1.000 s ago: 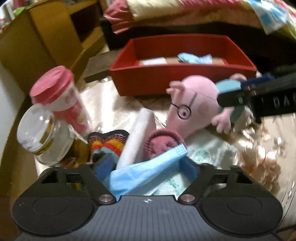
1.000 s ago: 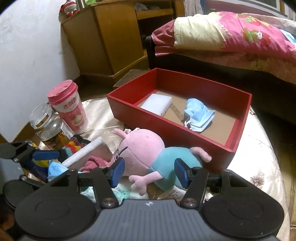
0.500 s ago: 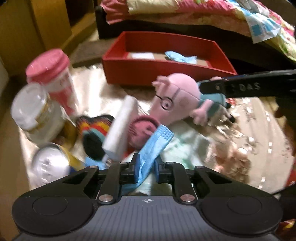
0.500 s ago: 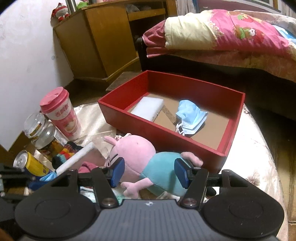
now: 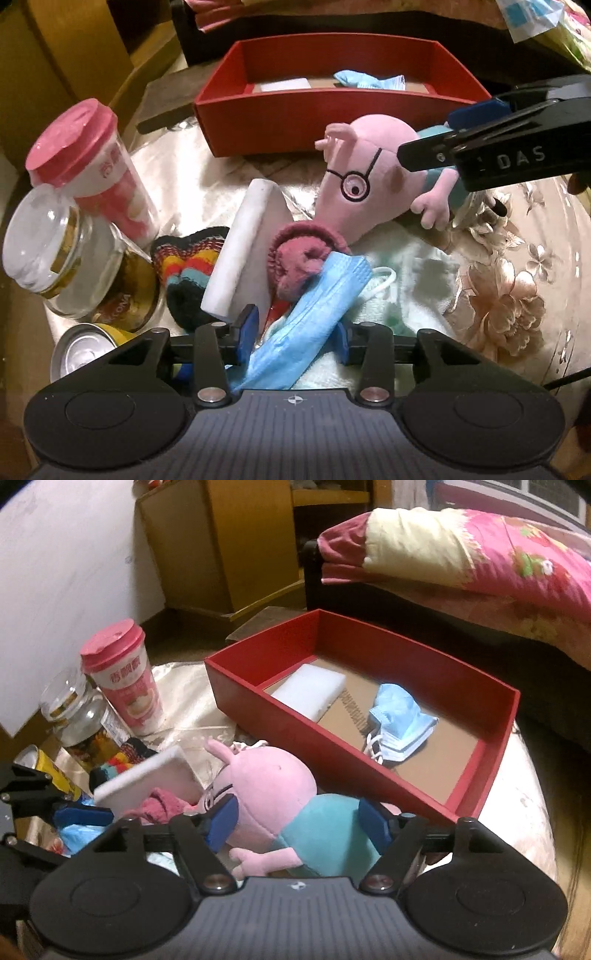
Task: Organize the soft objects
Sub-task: 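Grasp a blue mask with the left gripper while the right gripper grasps the pink pig plush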
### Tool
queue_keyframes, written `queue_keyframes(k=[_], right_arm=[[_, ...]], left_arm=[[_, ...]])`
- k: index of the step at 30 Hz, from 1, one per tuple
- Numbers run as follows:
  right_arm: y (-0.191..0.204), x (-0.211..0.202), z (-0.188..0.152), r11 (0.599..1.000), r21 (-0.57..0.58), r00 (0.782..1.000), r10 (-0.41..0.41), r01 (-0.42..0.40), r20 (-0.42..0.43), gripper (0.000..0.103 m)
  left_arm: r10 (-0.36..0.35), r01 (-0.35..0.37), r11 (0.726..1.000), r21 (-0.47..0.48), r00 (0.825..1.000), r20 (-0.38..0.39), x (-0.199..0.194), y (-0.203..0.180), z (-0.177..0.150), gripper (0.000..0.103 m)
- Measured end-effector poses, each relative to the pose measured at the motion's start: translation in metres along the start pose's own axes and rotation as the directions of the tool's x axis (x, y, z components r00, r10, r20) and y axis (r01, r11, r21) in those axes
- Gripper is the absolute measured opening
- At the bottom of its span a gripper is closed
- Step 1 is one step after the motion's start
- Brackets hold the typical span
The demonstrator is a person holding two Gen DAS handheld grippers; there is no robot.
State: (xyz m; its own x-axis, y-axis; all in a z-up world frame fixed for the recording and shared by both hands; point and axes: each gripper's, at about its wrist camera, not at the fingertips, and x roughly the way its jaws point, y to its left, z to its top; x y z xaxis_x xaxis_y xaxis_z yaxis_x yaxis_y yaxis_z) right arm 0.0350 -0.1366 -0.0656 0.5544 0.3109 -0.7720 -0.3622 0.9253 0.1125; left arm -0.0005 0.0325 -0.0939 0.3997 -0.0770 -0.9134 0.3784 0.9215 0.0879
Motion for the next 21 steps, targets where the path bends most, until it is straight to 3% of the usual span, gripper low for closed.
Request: queue_keyframes(k=[2, 4, 6, 11, 14, 21], right_arm=[[0.004, 0.005, 0.001, 0.999, -0.039, 1.0, -0.011, 0.011, -0.01, 0.051], [0.01, 0.01, 0.001, 0.996, -0.092, 1.0, -0.019, 0.016, -0.024, 0.057], [0.016, 0.016, 0.0, 0.988, -0.155, 0.999, -0.023, 0.016, -0.045, 0.069], [0.035, 0.035, -0.009, 0.942, -0.325, 0.991, -0.108, 0.079, -0.074, 0.073], [0.036, 0.034, -0.009, 0.943, -0.318, 0.989, -0.125, 0.095, -0.077, 0.068], [0.015, 0.015, 0.001, 0.988, -0.134, 0.994, -0.086, 0.075, -0.074, 0.038]], left_arm=[[-0.024, 0.024, 1.0, -0.004, 1.0, -0.003, 0.0, 0.003, 0.0, 0.038], [-0.052, 0.052, 0.999, -0.006, 0.999, -0.013, 0.0, 0.005, -0.001, 0.027], [-0.059, 0.059, 0.998, 0.006, 0.998, -0.013, -0.001, 0.004, -0.003, 0.023], [-0.059, 0.059, 0.998, -0.01, 0.998, -0.015, -0.002, 0.013, -0.008, 0.016], [-0.123, 0.123, 0.99, -0.07, 0.992, -0.008, -0.006, 0.024, -0.006, 0.015], [-0.152, 0.158, 0.98, -0.121, 0.987, 0.058, -0.024, 0.035, 0.0, 0.015]])
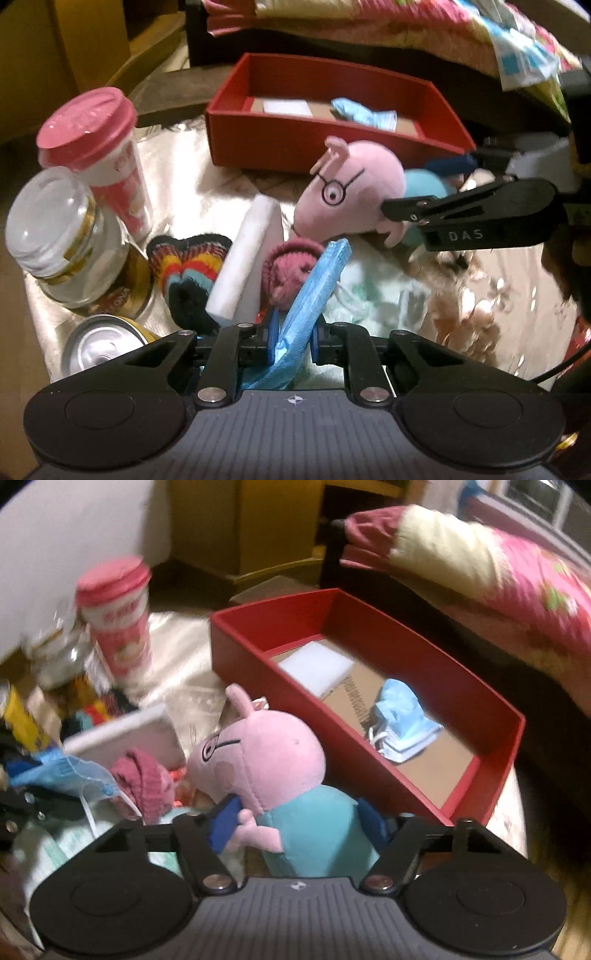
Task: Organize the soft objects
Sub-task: 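Grasp a blue mask with the left gripper while the right gripper grasps the pink pig plush, then lift the blue mask and pig plush and carry both over the red box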
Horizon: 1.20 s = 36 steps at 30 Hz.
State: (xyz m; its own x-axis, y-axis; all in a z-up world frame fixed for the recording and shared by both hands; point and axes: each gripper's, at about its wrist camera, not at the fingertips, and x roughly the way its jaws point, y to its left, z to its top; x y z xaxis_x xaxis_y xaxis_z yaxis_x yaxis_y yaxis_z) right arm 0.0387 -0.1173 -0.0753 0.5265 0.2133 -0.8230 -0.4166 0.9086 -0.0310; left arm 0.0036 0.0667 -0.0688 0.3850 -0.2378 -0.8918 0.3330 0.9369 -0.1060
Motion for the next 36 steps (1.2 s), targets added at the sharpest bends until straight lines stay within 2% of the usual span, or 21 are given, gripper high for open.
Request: queue_keyframes(k=[2, 4, 5, 10, 15, 17, 19, 20, 22, 23, 24, 26, 28, 30, 31, 32, 36], right_arm=[[-0.007, -0.005, 0.002, 0.997, 0.069, 0.999, 0.034, -0.034, 0.008, 0.03], [-0.016, -0.011, 0.004, 0.989, 0.136, 0.999, 0.051, -0.053, 0.015, 0.006], [-0.02, -0.012, 0.005, 0.984, 0.164, 0.998, 0.063, -0.065, 0.018, 0.0], [-0.023, -0.013, 0.008, 0.986, 0.149, 0.997, 0.079, -0.08, 0.009, 0.0], [-0.022, -0.002, 0.013, 0.994, 0.09, 0.998, 0.068, -0.068, 0.004, 0.0], [-0.026, 0.001, 0.017, 0.993, 0.073, 0.996, 0.093, -0.092, -0.015, 0.0], [-0.031, 0.002, 0.023, 0.992, 0.016, 0.992, 0.122, -0.121, -0.043, 0.009], [-0.035, 0.001, 0.024, 0.991, 0.022, 0.99, 0.133, -0.132, -0.049, 0.018], [-0.048, 0.0, 0.023, 0.976, 0.084, 0.976, 0.209, -0.203, -0.065, 0.037], [-0.051, -0.001, 0.022, 0.965, 0.1, 0.966, 0.249, -0.242, -0.064, 0.053], [-0.049, -0.003, 0.021, 0.961, 0.092, 0.962, 0.266, -0.26, -0.057, 0.057], [-0.037, 0.001, 0.019, 0.963, 0.032, 0.961, 0.268, -0.267, -0.067, 0.057], [-0.021, 0.017, 0.021, 0.979, -0.025, 0.975, 0.199, -0.202, -0.101, 0.056], [-0.012, 0.035, 0.02, 0.981, -0.037, 0.974, 0.183, -0.189, -0.132, 0.056], [-0.007, 0.04, 0.02, 0.984, -0.051, 0.979, 0.162, -0.17, -0.121, 0.057], [-0.003, 0.041, 0.019, 0.986, -0.064, 0.982, 0.148, -0.156, -0.115, 0.054], [-0.004, 0.032, 0.014, 0.99, -0.004, 0.986, 0.139, -0.14, -0.096, 0.043]], left_arm=[[-0.007, 0.008, 1.0, -0.024, 1.0, 0.01, -0.003, 0.001, 0.003, 0.015], [-0.022, 0.023, 0.999, -0.04, 1.0, 0.022, -0.007, -0.001, 0.006, 0.015], [-0.027, 0.028, 0.999, -0.046, 0.999, 0.029, -0.009, 0.0, 0.008, 0.015], [-0.037, 0.04, 0.997, -0.066, 0.998, 0.056, -0.015, -0.002, 0.015, 0.016], [-0.063, 0.064, 0.995, -0.08, 0.998, 0.02, -0.008, -0.002, 0.015, 0.016], [-0.071, 0.072, 0.994, -0.078, 0.997, 0.008, -0.005, -0.003, 0.015, 0.017], [-0.068, 0.068, 0.995, -0.075, 0.998, 0.003, -0.004, -0.004, 0.013, 0.017], [-0.072, 0.072, 0.995, -0.075, 0.997, -0.002, -0.003, -0.004, 0.012, 0.017], [-0.073, 0.072, 0.994, -0.076, 0.997, -0.011, -0.001, -0.003, 0.011, 0.018], [-0.074, 0.073, 0.994, -0.078, 0.997, -0.016, 0.0, -0.003, 0.011, 0.019], [-0.077, 0.075, 0.994, -0.08, 0.997, -0.019, 0.001, -0.002, 0.01, 0.019], [-0.08, 0.078, 0.994, -0.08, 0.996, -0.025, 0.003, -0.003, 0.01, 0.02], [-0.079, 0.077, 0.994, -0.072, 0.996, -0.028, 0.005, -0.006, 0.011, 0.021], [-0.079, 0.076, 0.995, -0.071, 0.996, -0.034, 0.008, -0.007, 0.01, 0.022], [-0.079, 0.076, 0.994, -0.072, 0.996, -0.039, 0.01, -0.006, 0.01, 0.023], [-0.08, 0.077, 0.994, -0.076, 0.996, -0.042, 0.011, -0.006, 0.01, 0.021], [-0.098, 0.094, 0.991, -0.097, 0.995, -0.032, 0.008, -0.004, 0.012, 0.019]])
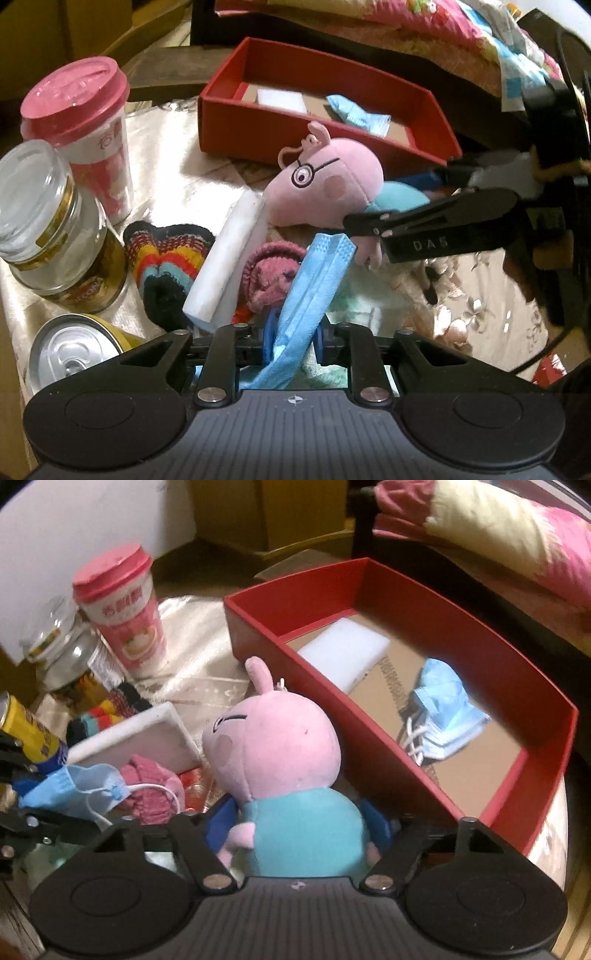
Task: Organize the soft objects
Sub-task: 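Lift the blue mask and pig plush and carry both over the red box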
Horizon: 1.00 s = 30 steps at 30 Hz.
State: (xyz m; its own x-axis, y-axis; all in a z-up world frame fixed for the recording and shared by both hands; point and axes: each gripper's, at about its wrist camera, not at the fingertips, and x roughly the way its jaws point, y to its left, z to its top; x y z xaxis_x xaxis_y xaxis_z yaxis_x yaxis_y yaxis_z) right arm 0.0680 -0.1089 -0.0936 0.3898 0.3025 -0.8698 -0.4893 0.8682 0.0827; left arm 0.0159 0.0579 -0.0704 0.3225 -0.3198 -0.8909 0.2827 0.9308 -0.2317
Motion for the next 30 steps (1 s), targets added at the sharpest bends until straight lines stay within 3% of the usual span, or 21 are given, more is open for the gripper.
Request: queue_keyframes(k=[6, 12, 19, 30], right_arm=[[-0.006, -0.028, -0.013, 0.993, 0.12, 1.0, 0.012, -0.015, 0.026, 0.042], [-0.007, -0.064, -0.02, 0.976, 0.215, 0.993, 0.017, -0.042, 0.116, 0.042], [-0.002, -0.099, -0.019, 0.961, 0.268, 0.973, 0.009, -0.072, 0.231, 0.042], [-0.011, -0.122, -0.012, 0.948, 0.312, 0.941, -0.046, -0.065, 0.335, 0.042]], left_arm=[[-0.017, 0.017, 1.0, 0.005, 0.999, 0.043, -0.013, -0.002, 0.002, 0.018], [-0.056, 0.058, 0.998, -0.019, 0.993, 0.1, -0.03, 0.002, 0.006, 0.016], [-0.104, 0.115, 0.992, -0.046, 0.976, 0.19, -0.052, -0.002, 0.017, 0.016], [-0.184, 0.208, 0.977, -0.054, 0.938, 0.293, -0.071, -0.013, 0.043, 0.016]])
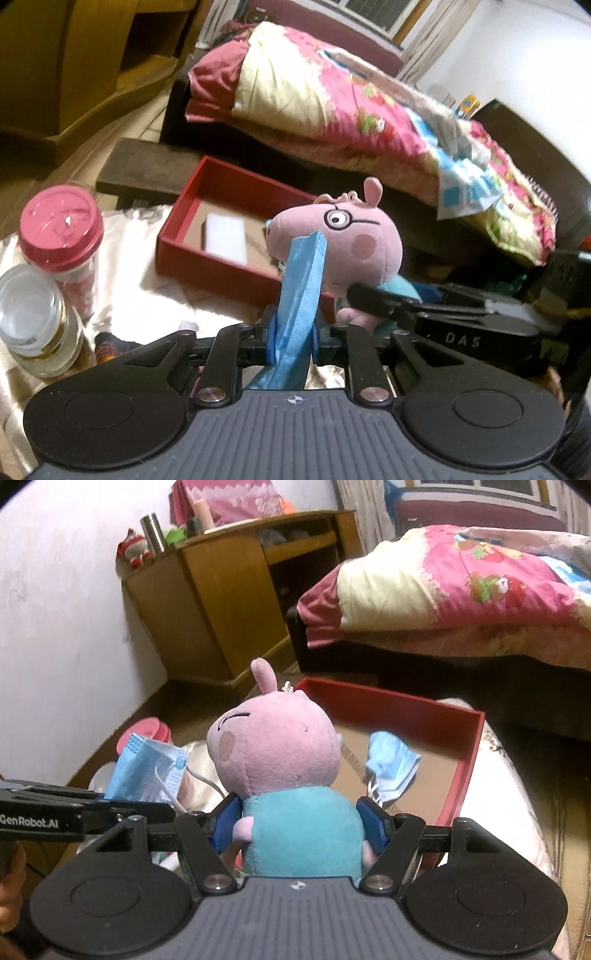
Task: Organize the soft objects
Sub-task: 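Lift the blue mask and pig plush and carry both over the red box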
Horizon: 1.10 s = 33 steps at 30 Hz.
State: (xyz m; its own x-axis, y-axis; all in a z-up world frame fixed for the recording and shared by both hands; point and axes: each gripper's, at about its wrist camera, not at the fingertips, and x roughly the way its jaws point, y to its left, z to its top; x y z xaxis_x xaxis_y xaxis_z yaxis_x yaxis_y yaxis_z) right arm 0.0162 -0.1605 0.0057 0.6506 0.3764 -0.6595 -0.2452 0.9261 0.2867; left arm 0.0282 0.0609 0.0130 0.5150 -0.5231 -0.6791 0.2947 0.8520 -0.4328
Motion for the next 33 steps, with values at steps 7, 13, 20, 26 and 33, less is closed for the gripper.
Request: queue_keyframes(k=[7, 13, 20, 26, 33], right_arm=[[-0.004, -0.01, 0.007, 0.999, 0.031, 0.999, 0.008, -0.009, 0.054, 0.042], [-0.005, -0.019, 0.013, 0.999, 0.05, 0.994, -0.001, -0.004, 0.105, 0.042], [-0.016, -0.023, 0.021, 0.995, 0.095, 0.988, -0.023, 0.009, 0.15, 0.042], [-0.022, -0.027, 0.029, 0.992, 0.126, 0.98, -0.046, 0.022, 0.192, 0.042], [-0.031, -0.026, 0.036, 0.987, 0.153, 0.972, -0.077, 0.044, 0.221, 0.042]], left_arm=[[-0.054, 0.056, 0.997, -0.059, 0.997, 0.047, -0.011, 0.004, 0.01, 0.016], [-0.061, 0.067, 0.996, -0.056, 0.994, 0.095, -0.013, -0.003, 0.025, 0.016], [-0.065, 0.068, 0.997, -0.021, 0.992, 0.11, -0.004, -0.015, 0.037, 0.016], [-0.048, 0.048, 0.999, 0.009, 0.991, 0.128, 0.006, -0.024, 0.05, 0.016], [-0.043, 0.039, 0.999, 0.03, 0.987, 0.153, 0.02, -0.031, 0.068, 0.016]])
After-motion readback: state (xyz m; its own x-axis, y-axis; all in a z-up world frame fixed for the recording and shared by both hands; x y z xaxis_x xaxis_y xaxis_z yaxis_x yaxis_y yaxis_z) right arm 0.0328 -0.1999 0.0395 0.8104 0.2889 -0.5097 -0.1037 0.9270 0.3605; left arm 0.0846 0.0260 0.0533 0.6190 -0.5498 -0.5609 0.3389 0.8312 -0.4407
